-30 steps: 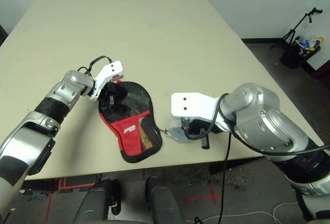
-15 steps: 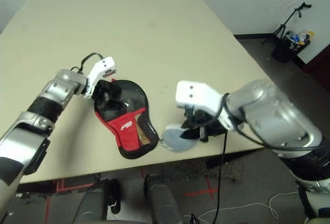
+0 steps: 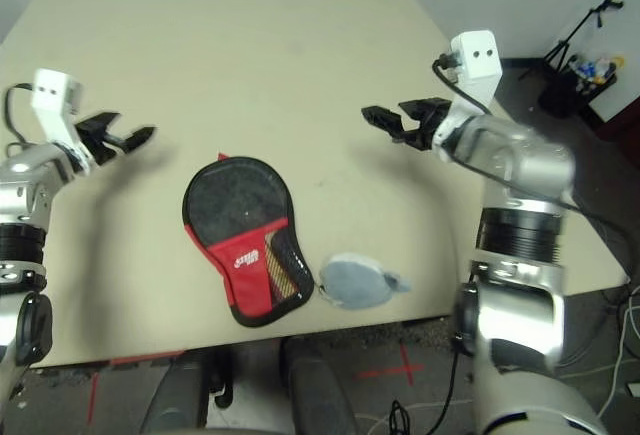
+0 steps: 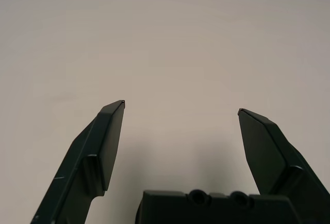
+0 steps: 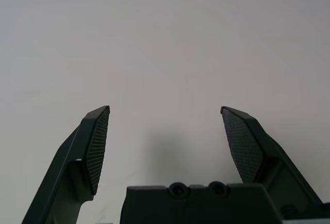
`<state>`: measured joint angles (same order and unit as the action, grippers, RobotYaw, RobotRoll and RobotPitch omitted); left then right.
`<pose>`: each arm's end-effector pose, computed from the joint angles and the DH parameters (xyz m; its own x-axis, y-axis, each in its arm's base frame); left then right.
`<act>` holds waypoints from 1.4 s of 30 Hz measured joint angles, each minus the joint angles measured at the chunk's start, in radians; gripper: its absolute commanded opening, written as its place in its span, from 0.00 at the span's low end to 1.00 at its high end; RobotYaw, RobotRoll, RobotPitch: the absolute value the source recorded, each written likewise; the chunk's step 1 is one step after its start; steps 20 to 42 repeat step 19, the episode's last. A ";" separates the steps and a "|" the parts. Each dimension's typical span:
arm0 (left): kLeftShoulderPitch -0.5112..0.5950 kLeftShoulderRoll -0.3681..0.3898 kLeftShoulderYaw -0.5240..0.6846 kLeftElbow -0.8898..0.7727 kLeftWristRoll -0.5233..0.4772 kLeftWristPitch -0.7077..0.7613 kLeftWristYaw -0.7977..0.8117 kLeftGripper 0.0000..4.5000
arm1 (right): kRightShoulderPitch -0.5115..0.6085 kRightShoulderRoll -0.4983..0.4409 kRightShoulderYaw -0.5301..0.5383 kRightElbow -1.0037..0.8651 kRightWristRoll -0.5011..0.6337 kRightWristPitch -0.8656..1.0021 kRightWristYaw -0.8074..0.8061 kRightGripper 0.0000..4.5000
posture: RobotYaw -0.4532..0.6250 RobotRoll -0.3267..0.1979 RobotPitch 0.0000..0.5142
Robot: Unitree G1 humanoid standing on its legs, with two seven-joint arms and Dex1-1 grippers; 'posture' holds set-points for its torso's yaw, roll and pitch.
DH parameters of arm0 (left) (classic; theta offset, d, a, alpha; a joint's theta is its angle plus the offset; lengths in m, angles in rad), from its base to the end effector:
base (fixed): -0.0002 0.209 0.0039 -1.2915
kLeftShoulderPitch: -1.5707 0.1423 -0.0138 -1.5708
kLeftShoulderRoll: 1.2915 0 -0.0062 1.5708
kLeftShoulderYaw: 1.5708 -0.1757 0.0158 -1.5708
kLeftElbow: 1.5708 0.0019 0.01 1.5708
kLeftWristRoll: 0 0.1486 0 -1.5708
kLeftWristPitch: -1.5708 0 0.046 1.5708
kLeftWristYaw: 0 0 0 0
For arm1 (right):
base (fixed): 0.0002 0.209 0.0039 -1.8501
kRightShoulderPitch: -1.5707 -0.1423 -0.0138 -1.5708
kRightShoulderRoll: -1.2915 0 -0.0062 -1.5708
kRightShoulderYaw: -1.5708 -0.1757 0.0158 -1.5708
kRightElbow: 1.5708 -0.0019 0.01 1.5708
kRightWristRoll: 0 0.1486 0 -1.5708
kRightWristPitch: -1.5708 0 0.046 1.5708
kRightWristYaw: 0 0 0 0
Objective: Store the ping-pong paddle in its case and zip it.
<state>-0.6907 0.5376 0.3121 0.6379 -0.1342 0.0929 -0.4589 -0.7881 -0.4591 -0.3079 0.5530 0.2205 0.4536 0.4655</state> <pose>0.3095 0.2995 0.1636 0.9959 -0.0797 0.0423 0.0725 0.9859 0.1509 0.3261 -0.2665 0.1795 0.9766 0.1968 -0.0869 -0.1892 0.9780 0.0882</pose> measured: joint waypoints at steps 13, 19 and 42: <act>0.215 -0.010 0.065 0.036 0.023 -0.290 0.364 1.00 | -0.054 -0.017 -0.038 0.566 -0.046 -0.591 -0.230 0.99 | 0.38 0.62 0.37; 0.266 -0.016 0.066 0.018 0.019 -0.292 0.419 1.00 | -0.052 -0.022 -0.033 0.627 -0.063 -0.649 -0.246 0.99 | 0.38 0.62 0.36; 0.266 -0.016 0.066 0.018 0.019 -0.292 0.419 1.00 | -0.052 -0.022 -0.033 0.627 -0.063 -0.649 -0.246 0.99 | 0.38 0.62 0.36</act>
